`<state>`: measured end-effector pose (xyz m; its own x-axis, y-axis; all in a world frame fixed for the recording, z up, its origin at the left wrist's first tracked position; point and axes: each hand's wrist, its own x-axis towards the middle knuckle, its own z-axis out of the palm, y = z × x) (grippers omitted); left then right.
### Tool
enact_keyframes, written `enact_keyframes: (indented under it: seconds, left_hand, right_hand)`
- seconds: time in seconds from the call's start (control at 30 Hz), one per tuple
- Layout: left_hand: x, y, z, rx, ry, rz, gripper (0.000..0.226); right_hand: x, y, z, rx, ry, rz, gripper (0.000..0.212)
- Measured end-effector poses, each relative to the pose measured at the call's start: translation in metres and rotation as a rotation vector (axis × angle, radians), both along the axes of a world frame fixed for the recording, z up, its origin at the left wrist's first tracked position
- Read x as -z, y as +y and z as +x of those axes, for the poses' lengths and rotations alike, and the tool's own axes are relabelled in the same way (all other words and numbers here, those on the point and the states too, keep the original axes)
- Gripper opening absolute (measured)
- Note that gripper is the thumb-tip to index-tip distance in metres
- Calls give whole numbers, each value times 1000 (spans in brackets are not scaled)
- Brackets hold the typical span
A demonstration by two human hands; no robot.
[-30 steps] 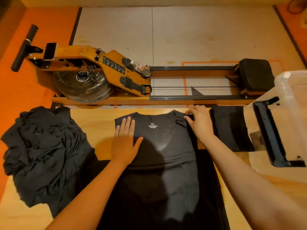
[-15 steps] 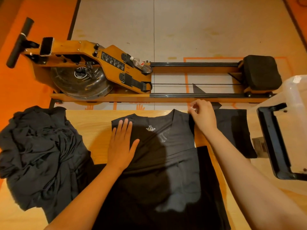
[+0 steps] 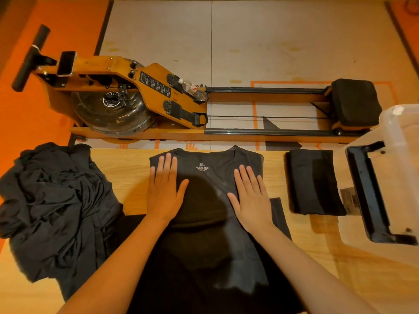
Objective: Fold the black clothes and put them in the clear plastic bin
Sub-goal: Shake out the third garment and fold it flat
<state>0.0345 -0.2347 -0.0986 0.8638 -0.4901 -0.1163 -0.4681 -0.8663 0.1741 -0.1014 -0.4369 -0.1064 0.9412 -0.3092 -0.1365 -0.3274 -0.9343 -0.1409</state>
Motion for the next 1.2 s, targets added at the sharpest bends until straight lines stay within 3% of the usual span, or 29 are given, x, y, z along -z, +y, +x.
enact_keyframes:
  seconds: [0.17, 0.37, 0.63, 0.77, 0.97, 1.2]
  left_hand:
    - [-12, -1, -46, 45, -16, -5, 69]
    - [-11, 46, -90, -57, 3, -47, 70]
    - [3, 77, -98, 123, 40, 64, 84]
    - [3, 89, -122, 199, 65, 17, 85]
    - [-15, 118, -97, 149, 69, -186, 59]
    - [-26, 150, -75, 63, 70, -80, 36]
  right_hand:
    - [-12, 3, -3, -29, -45, -28, 63]
    - [-21, 22, -45, 46, -64, -13, 62]
    - [-6, 40, -86, 107, 15, -10, 62]
    - [-7, 57, -121, 132, 16, 18, 64]
    - [-30, 35, -141, 375, -155, 114, 50]
    - [-44, 3, -138, 399, -147, 104, 22]
